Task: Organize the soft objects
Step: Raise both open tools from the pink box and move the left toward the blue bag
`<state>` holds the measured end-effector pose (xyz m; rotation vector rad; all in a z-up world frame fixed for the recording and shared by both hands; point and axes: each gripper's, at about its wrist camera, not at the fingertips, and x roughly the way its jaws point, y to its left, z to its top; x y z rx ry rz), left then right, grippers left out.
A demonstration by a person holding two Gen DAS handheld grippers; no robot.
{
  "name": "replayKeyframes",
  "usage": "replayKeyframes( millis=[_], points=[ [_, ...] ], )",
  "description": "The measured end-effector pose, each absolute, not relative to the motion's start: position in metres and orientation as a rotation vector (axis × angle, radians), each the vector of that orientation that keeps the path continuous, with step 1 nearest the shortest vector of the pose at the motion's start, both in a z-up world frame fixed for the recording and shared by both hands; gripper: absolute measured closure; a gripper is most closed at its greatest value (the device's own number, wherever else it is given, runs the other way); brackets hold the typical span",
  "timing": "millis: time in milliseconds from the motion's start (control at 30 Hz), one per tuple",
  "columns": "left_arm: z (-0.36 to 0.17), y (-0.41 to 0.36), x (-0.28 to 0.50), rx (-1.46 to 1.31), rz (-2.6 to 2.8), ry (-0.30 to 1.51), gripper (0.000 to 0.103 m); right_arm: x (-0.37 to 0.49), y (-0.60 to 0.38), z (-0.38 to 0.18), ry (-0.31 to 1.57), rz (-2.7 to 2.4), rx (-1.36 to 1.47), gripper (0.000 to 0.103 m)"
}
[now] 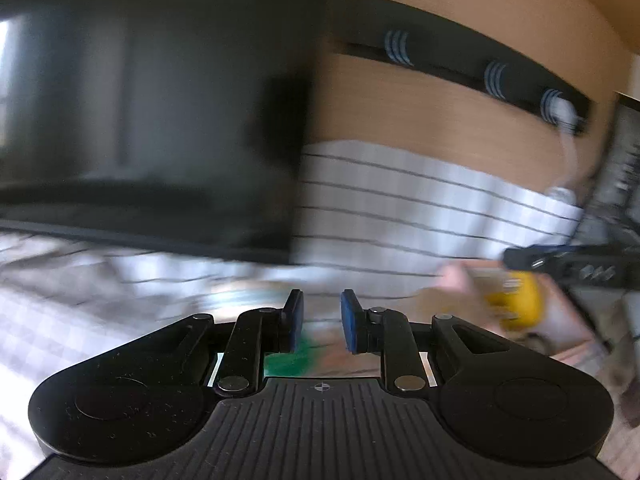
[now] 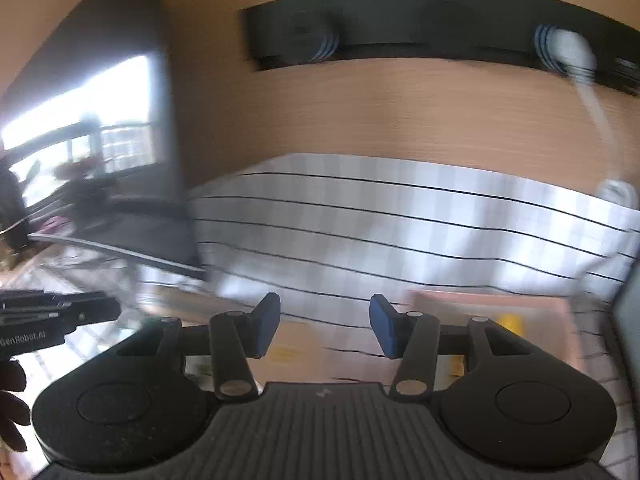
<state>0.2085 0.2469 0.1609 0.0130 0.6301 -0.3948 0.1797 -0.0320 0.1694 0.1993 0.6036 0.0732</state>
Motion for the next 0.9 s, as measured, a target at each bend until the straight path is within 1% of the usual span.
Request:
replayKeyframes(
  millis=[133, 233, 367, 533, 600, 733, 900],
  points=[
    [0.156, 0.318, 0.207, -0.027, -0.267, 0.650, 0.080, 0.191, 0.021, 0.173, 0.623, 0.155, 0.173, 0.054],
    [0.149, 0.335, 0.211, -0.052, -0.260, 0.673, 0.080, 0.193, 0.051, 0.172, 0.647, 0.191, 0.130, 0.054],
    [0.137, 0.310, 0.211, 0.022, -0.336, 0.670, 0.080, 0.191, 0.072, 0.168, 0.673, 0.199, 0.074, 0.054],
    [0.108, 0.250, 0.190, 0.417, -0.348, 0.575, 0.077, 0.178, 0.068, 0.156, 0.712, 0.172, 0.049, 0.054],
    [0.093, 0.235, 0.188, 0.530, -0.346, 0.582, 0.075, 0.173, 0.060, 0.150, 0.736, 0.166, 0.064, 0.054],
    [0.070, 0.225, 0.191, 0.664, -0.319, 0.612, 0.075, 0.168, 0.050, 0.134, 0.781, 0.152, 0.110, 0.054],
    [0.069, 0.236, 0.194, 0.732, -0.242, 0.548, 0.075, 0.162, 0.046, 0.124, 0.802, 0.147, 0.139, 0.054]
  ],
)
